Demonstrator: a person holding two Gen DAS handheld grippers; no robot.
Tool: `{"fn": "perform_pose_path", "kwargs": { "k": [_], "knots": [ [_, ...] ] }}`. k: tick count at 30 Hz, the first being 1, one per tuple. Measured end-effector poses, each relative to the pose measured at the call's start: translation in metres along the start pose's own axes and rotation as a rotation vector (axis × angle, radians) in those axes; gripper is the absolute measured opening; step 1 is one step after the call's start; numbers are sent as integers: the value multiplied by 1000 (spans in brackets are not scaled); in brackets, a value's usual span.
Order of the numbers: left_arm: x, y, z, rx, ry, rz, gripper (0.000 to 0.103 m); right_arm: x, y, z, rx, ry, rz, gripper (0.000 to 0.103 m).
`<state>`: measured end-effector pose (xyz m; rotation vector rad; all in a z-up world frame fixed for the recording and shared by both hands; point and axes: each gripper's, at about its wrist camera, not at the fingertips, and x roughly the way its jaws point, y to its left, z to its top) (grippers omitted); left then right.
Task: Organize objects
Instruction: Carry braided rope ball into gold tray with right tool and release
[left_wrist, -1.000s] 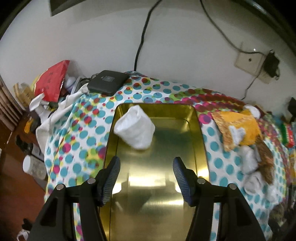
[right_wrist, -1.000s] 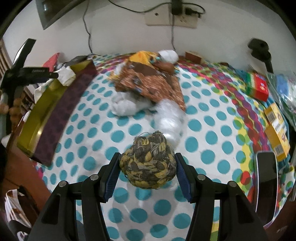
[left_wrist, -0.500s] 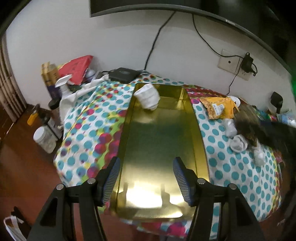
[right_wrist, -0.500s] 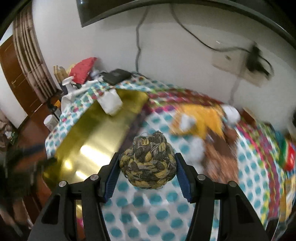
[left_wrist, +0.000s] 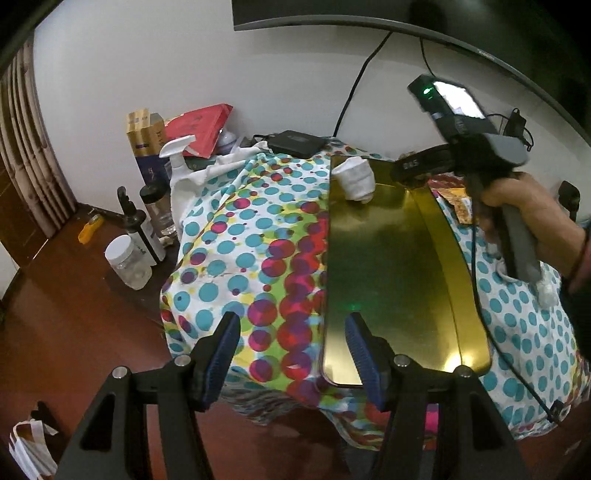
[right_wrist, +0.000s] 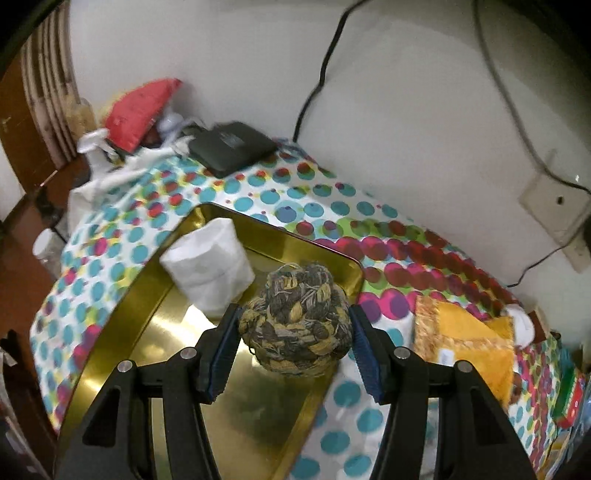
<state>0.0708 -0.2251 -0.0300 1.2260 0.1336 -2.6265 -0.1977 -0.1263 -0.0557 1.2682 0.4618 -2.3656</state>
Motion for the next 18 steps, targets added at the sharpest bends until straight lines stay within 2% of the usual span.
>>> {"fn": "perform_pose_path", "kwargs": {
  "k": [5,7,16,18],
  "knots": [
    [15,11,1,-30,36,-10,61,32,6,8,-15,52,-34,54],
    [19,12,1,-41,42,-26,61,37,10,10,-39,37,-66,55],
    [26,10,-1,-43,68,-42,61,50,12,12,-20,61,-39,56],
    [25,9,0,-48,67,-49,61,44,11,13,-10,47,-23,60]
  ]
}}
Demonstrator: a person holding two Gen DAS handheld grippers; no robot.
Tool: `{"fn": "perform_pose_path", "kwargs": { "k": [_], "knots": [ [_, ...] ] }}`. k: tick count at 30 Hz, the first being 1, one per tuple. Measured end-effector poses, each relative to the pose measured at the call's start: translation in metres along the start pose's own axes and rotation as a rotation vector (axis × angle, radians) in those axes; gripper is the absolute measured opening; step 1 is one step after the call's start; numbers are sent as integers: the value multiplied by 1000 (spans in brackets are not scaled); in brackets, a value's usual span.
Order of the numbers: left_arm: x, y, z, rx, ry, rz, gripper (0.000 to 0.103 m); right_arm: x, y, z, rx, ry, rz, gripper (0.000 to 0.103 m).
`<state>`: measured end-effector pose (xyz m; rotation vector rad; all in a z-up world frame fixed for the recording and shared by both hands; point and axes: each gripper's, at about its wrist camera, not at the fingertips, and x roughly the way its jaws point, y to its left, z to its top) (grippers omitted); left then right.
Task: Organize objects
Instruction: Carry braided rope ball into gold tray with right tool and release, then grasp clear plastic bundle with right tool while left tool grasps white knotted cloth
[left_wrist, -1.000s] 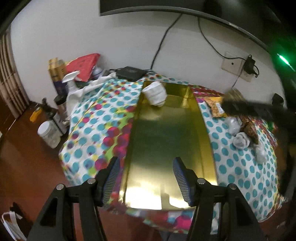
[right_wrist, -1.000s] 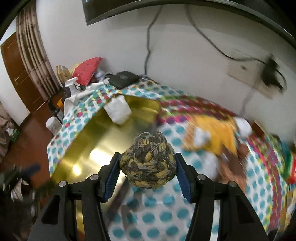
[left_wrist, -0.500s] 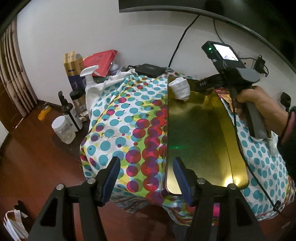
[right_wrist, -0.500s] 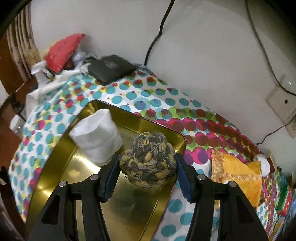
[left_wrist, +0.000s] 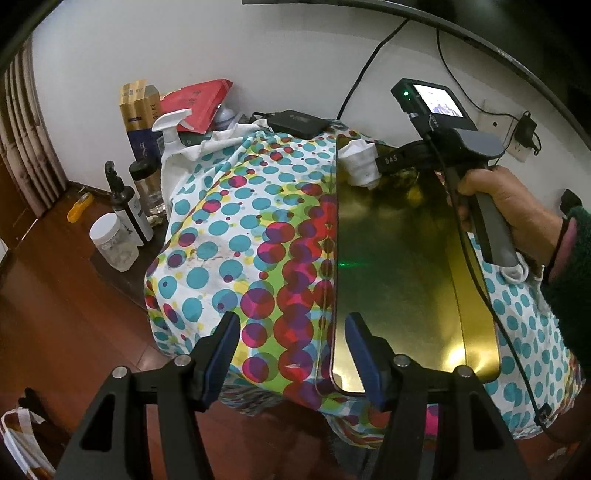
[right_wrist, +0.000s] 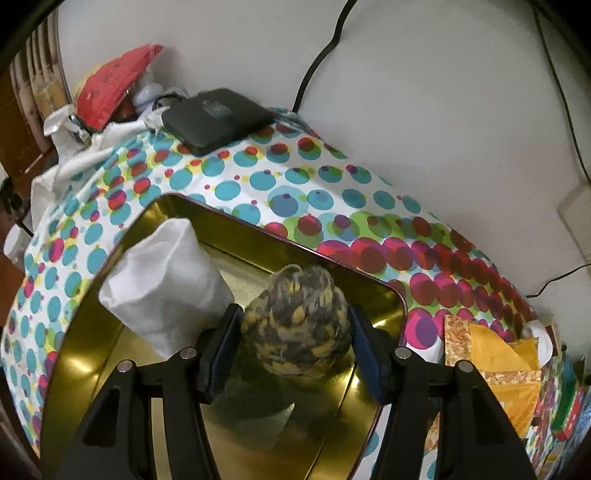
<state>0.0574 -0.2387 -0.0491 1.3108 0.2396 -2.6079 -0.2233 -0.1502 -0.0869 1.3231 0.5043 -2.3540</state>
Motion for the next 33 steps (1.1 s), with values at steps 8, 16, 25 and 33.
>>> {"fn": "perform_pose_path", "kwargs": {
  "k": [8,16,25,33],
  "knots": [
    [-12,-18,5,21,-34,-16,61,-84,-24,-40,35,-105,123,67],
    [-23,-79,7,113,-61,-123,61,-170,-106,-175,123,-147,35,79],
    [-16,-167,-11,253,-23,-208,61,-164,-190,-277,327,-69,-42,77],
    [2,-219,-20,342,19,-187,61,-140,-192,-284,322,-75,-32,74]
  ]
}}
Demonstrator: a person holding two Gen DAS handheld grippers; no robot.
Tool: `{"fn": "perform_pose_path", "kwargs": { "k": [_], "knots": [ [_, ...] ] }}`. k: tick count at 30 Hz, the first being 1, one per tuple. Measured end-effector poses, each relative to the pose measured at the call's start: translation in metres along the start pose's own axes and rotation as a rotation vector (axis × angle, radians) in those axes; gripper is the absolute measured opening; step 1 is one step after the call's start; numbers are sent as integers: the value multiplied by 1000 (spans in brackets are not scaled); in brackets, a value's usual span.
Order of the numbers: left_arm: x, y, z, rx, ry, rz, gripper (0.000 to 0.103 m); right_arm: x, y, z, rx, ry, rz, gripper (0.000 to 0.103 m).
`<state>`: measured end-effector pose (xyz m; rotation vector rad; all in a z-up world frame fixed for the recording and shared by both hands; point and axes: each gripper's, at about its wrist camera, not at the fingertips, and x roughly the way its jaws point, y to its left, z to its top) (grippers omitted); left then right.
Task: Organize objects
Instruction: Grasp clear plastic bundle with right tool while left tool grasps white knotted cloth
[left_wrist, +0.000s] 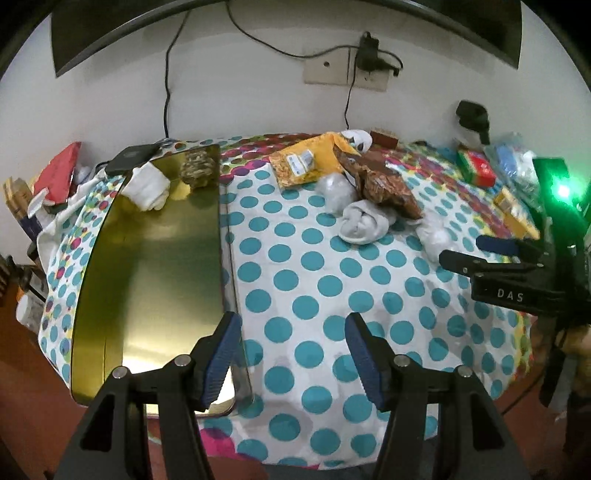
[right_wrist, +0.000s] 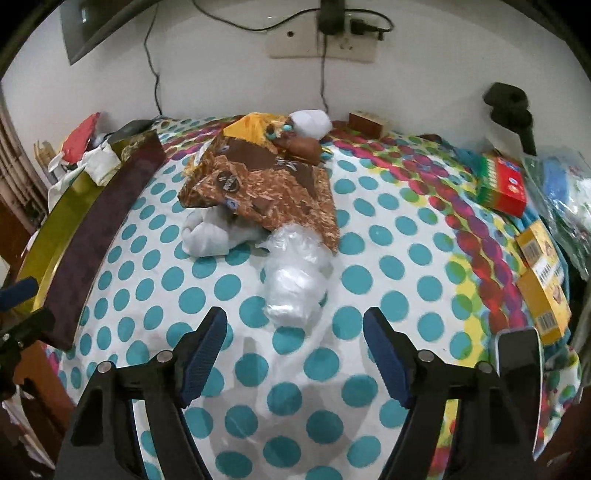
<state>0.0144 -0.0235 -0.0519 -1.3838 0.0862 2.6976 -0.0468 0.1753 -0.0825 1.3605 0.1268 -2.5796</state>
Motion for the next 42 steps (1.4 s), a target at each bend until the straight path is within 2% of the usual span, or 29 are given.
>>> {"fn": "perform_pose_path", "kwargs": {
  "k": [5,7,11,13,14,20,24,27,34,42],
  "knots": [
    [16,-13,11,27,13,-5,61,18,-3,7,-1,-5,-25,73],
    [25,-18,16,44,17,-23,61,25,-5,8,1,6,-14,70],
    [43,-24,26,56,41,-53,61,38,-7,6,-4,31,1,51],
    [50,-27,30,55,53,-66,61,39,-8,4,-13,17,-3,44],
    [55,-28,33,58,58,-86,61,39,-8,2,-26,13,-6,37],
    [75,-42,46,72,67,-95,61,29,-12,-10,-50,-12,-21,35],
    [84,-57,53,133,39,-80,61,21,-20,-20,-18,-2,10,35],
    [95,-69,61,180,48,-73,61,17,-23,-24,4,2,34,35],
    [116,-79,76,171,78,-85,61,14,-23,-29,16,2,60,35],
    [137,-82,89,162,99,-52,61,15,-22,-28,38,-1,74,35]
  ]
}}
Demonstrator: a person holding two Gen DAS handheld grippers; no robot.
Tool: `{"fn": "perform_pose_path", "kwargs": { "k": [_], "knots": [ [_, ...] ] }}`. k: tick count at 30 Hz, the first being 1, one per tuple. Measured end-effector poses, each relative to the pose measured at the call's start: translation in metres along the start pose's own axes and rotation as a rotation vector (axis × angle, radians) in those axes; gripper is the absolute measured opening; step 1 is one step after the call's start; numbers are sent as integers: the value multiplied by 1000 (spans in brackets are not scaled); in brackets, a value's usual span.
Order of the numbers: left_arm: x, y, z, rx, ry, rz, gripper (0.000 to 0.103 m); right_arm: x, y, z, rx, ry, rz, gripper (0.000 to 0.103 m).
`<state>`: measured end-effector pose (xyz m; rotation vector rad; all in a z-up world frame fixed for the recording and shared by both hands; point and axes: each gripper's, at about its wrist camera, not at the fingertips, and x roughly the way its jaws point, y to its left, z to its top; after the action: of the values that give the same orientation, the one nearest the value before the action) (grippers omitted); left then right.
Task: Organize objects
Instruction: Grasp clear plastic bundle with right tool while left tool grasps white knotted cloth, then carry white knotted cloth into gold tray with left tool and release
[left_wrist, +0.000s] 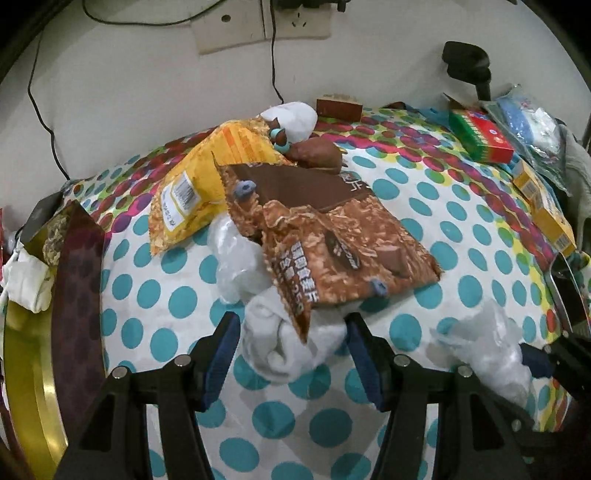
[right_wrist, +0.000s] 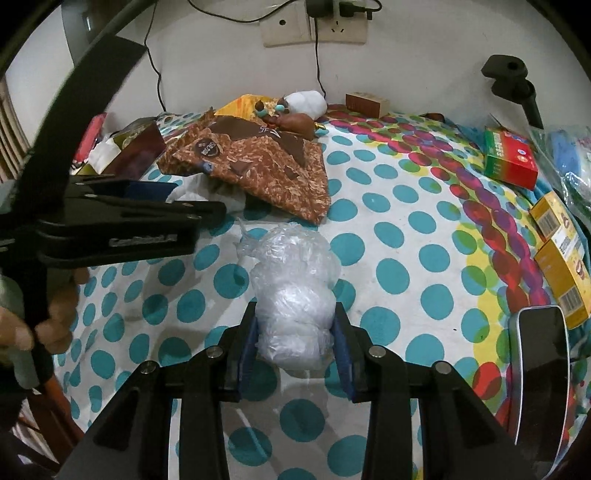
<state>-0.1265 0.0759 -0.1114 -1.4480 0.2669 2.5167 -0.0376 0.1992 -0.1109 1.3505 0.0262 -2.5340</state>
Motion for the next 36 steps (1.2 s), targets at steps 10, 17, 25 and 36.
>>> {"fn": "perform_pose_path", "kwargs": {
  "k": [10,17,25,36],
  "knots": [
    [-3,7,-11,-78,-38,-31,52,1,1,3,-5,0,-1,35],
    [-17,6,-21,-76,-45,-29,43,-2,9,4,-26,-11,-14,35],
    [-45,18,-38,-127,-39,-48,43,-2,16,2,-34,-6,-11,35],
    [-130,70,-57,-193,-130,18,43,2,16,-1,-5,5,-7,35]
  ]
}}
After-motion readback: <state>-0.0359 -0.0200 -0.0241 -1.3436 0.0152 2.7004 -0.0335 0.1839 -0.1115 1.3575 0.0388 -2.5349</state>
